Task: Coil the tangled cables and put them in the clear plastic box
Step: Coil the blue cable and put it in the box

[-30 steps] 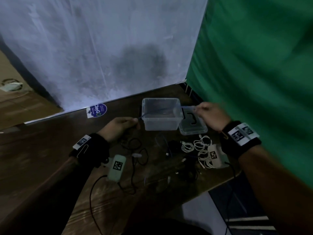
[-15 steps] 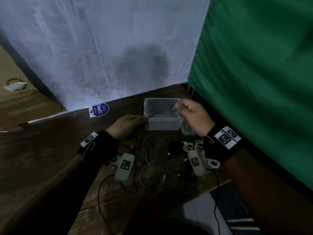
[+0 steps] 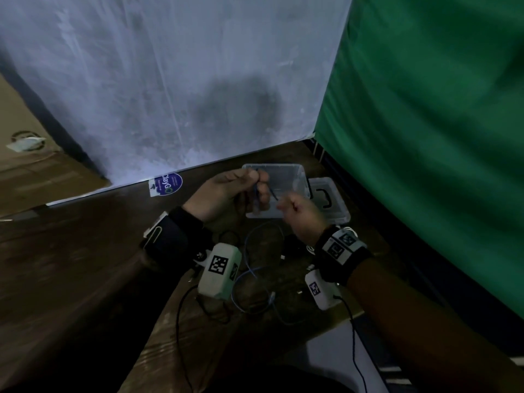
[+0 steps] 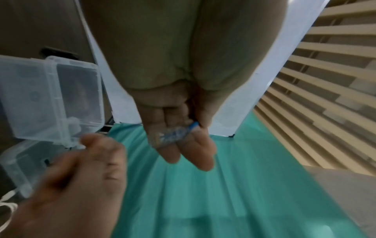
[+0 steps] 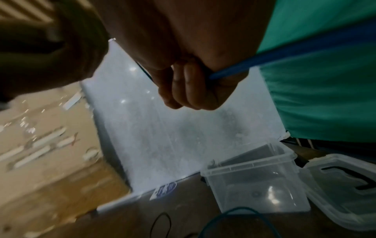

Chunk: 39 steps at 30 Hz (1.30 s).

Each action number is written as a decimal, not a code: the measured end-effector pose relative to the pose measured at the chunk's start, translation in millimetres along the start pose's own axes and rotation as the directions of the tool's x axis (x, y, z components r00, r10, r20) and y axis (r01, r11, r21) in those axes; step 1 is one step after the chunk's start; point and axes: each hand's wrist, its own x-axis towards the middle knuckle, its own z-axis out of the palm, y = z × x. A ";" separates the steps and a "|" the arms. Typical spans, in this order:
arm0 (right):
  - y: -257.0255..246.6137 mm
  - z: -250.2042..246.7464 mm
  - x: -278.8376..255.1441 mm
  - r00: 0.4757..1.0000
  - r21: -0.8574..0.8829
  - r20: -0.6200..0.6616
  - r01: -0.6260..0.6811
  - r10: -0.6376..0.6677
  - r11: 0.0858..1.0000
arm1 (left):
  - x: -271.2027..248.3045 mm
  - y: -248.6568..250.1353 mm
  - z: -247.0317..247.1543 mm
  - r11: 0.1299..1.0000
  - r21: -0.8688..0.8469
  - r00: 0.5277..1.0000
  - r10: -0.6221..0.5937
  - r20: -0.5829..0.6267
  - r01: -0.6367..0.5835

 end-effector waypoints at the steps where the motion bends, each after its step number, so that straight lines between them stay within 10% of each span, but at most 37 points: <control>1: -0.9 5.5 -4.7 0.998 -0.004 0.062 0.001 -0.001 1.000 | 6.1 -3.2 -3.3 1.000 -0.017 1.000 0.009 -0.010 -0.009; 10: -34.3 4.8 -36.5 0.947 -0.165 0.284 0.200 -0.148 0.966 | 28.7 -35.2 -24.7 0.966 0.248 0.969 0.128 -0.211 -0.074; 15: -57.2 -25.2 -38.8 0.946 -0.116 0.185 0.290 -0.266 0.950 | 22.2 -31.2 -11.9 0.691 0.723 0.992 0.099 -0.080 -0.011; 20: -55.9 -47.1 -27.3 0.937 0.028 -0.010 0.348 -0.348 0.937 | 10.3 -23.2 10.7 0.929 0.329 0.981 -0.132 -0.142 0.172; 27: -42.0 -35.6 -18.5 0.964 0.216 -0.129 0.256 -0.232 0.942 | 3.4 -2.9 -8.4 0.898 0.338 0.957 -0.290 -0.028 0.282; 32: -41.3 -30.4 -12.7 0.979 0.269 -0.121 0.194 -0.167 0.943 | -3.8 1.6 -9.1 0.985 -0.024 0.966 -0.163 0.199 0.171; 39: -41.9 17.5 -29.1 0.981 0.253 0.193 -0.020 -0.030 0.967 | 5.3 1.3 -16.8 0.980 -0.171 0.989 0.083 -0.124 -0.103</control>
